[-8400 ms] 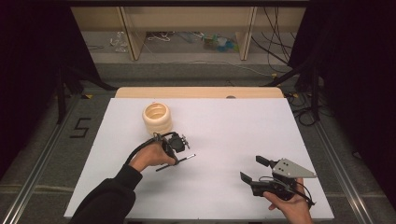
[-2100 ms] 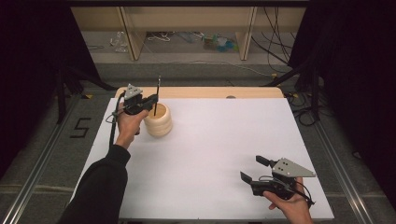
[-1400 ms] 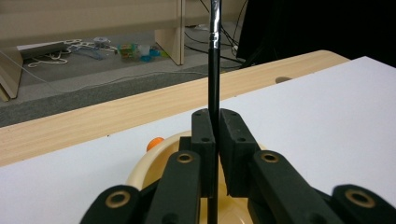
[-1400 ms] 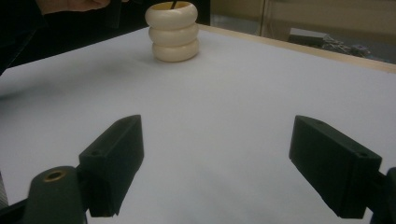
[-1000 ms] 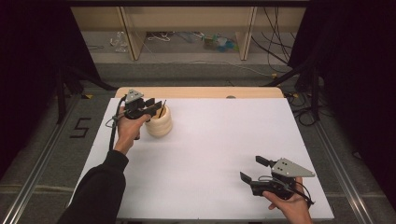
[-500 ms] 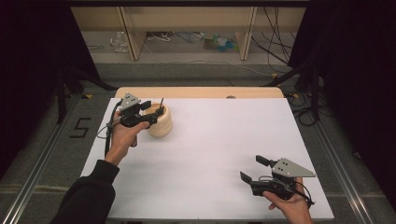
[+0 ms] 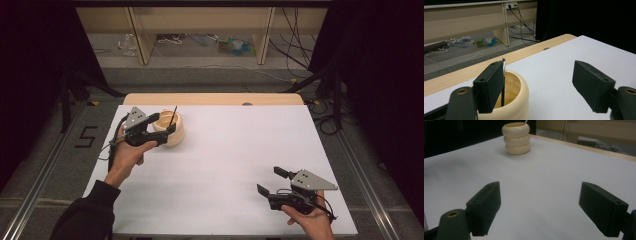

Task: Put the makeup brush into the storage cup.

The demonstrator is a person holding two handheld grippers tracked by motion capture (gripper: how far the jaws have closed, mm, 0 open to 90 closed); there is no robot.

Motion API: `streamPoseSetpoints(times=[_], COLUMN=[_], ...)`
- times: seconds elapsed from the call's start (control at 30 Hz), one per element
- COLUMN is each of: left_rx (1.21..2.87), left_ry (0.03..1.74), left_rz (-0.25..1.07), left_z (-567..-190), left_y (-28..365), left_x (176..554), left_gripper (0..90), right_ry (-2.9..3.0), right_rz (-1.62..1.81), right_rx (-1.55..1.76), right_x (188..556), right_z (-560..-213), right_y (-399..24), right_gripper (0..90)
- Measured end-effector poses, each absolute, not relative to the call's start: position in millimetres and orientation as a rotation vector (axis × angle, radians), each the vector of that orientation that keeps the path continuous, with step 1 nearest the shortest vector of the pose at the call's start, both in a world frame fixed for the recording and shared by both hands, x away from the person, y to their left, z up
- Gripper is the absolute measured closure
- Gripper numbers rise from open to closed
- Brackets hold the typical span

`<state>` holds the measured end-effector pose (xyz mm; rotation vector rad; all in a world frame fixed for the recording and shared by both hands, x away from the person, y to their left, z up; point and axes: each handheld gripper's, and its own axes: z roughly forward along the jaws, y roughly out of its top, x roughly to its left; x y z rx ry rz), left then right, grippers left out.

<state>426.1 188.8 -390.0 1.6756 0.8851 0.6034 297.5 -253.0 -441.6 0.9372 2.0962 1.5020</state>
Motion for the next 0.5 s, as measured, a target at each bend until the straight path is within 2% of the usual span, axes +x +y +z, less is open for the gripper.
streamPoseSetpoints(times=[0.2,0.5], left_rx=[1.681,1.679], left_ry=[0.863,0.842], left_rz=[0.562,0.578], left_z=[-393,-401], left_y=[195,197], left_x=[415,405], left_gripper=[22.7,22.2], right_ry=[2.098,2.091], right_rz=[1.469,1.504], right_rx=[0.924,0.939], right_x=[299,298], right_z=[-441,-442], right_y=[-255,-253], right_gripper=[18.9,18.8])
